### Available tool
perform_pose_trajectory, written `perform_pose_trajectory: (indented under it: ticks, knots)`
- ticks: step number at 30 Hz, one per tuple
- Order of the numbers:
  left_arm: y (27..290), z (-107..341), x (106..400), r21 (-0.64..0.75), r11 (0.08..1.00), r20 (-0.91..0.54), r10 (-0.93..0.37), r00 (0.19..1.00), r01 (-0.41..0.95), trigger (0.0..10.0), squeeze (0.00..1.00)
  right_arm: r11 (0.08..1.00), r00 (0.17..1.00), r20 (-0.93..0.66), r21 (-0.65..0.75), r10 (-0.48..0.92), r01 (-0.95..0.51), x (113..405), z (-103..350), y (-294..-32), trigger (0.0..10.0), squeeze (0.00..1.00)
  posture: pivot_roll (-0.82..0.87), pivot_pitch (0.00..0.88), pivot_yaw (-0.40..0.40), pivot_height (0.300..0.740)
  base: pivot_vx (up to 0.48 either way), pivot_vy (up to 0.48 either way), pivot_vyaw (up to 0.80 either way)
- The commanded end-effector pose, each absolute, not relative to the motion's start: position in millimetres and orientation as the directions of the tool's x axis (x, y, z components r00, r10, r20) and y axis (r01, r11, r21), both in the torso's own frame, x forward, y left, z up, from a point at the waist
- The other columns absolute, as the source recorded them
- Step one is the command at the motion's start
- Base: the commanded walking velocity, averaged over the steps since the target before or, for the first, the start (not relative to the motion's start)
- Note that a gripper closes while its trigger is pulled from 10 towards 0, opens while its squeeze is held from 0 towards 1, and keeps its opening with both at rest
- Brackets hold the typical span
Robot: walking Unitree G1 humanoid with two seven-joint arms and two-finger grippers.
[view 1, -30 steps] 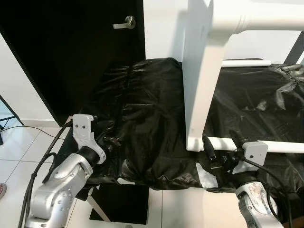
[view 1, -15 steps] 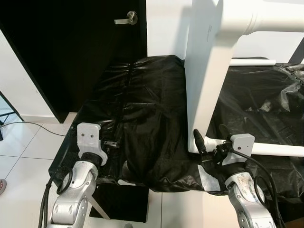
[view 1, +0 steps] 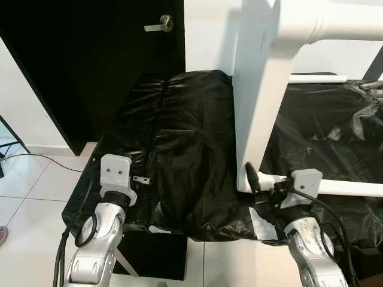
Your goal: Building children table
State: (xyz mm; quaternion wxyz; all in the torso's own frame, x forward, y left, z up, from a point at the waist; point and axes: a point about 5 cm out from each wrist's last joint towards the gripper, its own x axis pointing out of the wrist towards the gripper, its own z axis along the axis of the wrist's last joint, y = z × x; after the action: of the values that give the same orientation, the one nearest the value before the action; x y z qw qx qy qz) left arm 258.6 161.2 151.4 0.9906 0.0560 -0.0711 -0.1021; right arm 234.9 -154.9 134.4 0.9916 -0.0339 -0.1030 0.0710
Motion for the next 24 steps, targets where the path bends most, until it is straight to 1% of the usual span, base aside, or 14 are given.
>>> perform_pose_trajectory:
  ticks: [1, 4, 7, 9, 11, 12, 13, 16, 21, 23, 24]
  knots:
    - [159.8, 149.6, 259.8, 0.14, 0.97, 0.127, -0.217, 0.968, 0.199, 10.0, 0.0, 0.983, 0.965, 0.192, -0.092, 0.177, -0.162, 237.5, 132.4, -152.4, 10.0, 0.0, 0.06, 0.0, 0.021, 0.74, 0.0, 0.0, 0.0]
    - [162.1, 153.1, 257.4, 0.142, 0.966, 0.146, -0.234, 0.961, 0.214, 10.0, 0.0, 0.971, 0.957, 0.175, -0.102, 0.232, -0.216, 235.8, 129.0, -145.3, 10.0, 0.0, 0.07, 0.0, 0.016, 0.74, 0.0, 0.0, 0.0]
    - [165.4, 153.0, 256.7, 0.148, 0.966, 0.147, -0.232, 0.961, 0.21, 10.0, 0.0, 0.969, 0.958, 0.164, -0.115, 0.236, -0.219, 237.8, 124.6, -145.4, 10.0, 0.0, 0.08, 0.0, 0.019, 0.74, 0.0, 0.0, 0.0]
    - [163.9, 153.7, 257.6, 0.15, 0.963, 0.154, -0.247, 0.957, 0.225, 10.0, 0.0, 0.975, 0.962, 0.176, -0.115, 0.209, -0.191, 244.6, 125.6, -146.3, 10.0, 0.0, 0.08, 0.0, 0.019, 0.74, 0.0, 0.0, 0.0]
    - [159.7, 154.2, 259.4, 0.167, 0.951, 0.151, -0.287, 0.946, 0.262, 10.0, 0.0, 0.983, 0.965, 0.203, -0.106, 0.168, -0.149, 259.4, 129.8, -142.5, 10.0, 0.0, 0.08, 0.0, 0.021, 0.74, 0.0, 0.0, 0.0]
    - [157.7, 153.7, 260.6, 0.18, 0.943, 0.147, -0.309, 0.94, 0.282, 10.0, 0.0, 0.984, 0.963, 0.214, -0.099, 0.164, -0.145, 268.5, 132.2, -136.6, 10.0, 0.0, 0.09, 0.0, 0.019, 0.74, 0.0, 0.0, 0.0]
    - [157.7, 153.7, 260.6, 0.18, 0.943, 0.147, -0.309, 0.94, 0.282, 10.0, 0.0, 0.984, 0.963, 0.214, -0.099, 0.164, -0.145, 268.5, 132.2, -136.6, 10.0, 0.0, 0.09, 0.0, 0.019, 0.74, 0.0, 0.0, 0.0]
    - [155.1, 155.4, 265.2, 0.203, 0.935, 0.151, -0.323, 0.934, 0.29, 10.0, 0.0, 0.99, 0.958, 0.252, -0.071, 0.135, -0.121, 294.3, 139.6, -122.8, 10.0, 0.0, 0.1, 0.0, 0.017, 0.74, 0.0, 0.0, 0.0]
    - [153.6, 154.8, 263.3, 0.205, 0.933, 0.15, -0.328, 0.933, 0.295, 10.0, 0.0, 0.998, 0.963, 0.268, -0.058, 0.043, -0.028, 306.4, 141.3, -114.7, 10.0, 0.0, 0.12, 0.0, 0.003, 0.74, 0.0, 0.0, 0.0]
    - [155.2, 155.4, 264.1, 0.208, 0.933, 0.157, -0.328, 0.932, 0.293, 10.0, 0.0, 0.995, 0.971, 0.239, -0.09, -0.023, 0.046, 309.4, 134.2, -115.4, 10.0, 0.0, 0.12, 0.0, -0.005, 0.74, 0.0, 0.0, 0.0]
    - [155.4, 155.4, 264.4, 0.209, 0.933, 0.158, -0.329, 0.931, 0.294, 10.0, 0.0, 0.995, 0.972, 0.231, -0.076, -0.038, 0.057, 310.0, 131.8, -116.1, 10.0, 0.0, 0.12, 0.0, -0.005, 0.74, 0.0, 0.0, 0.0]
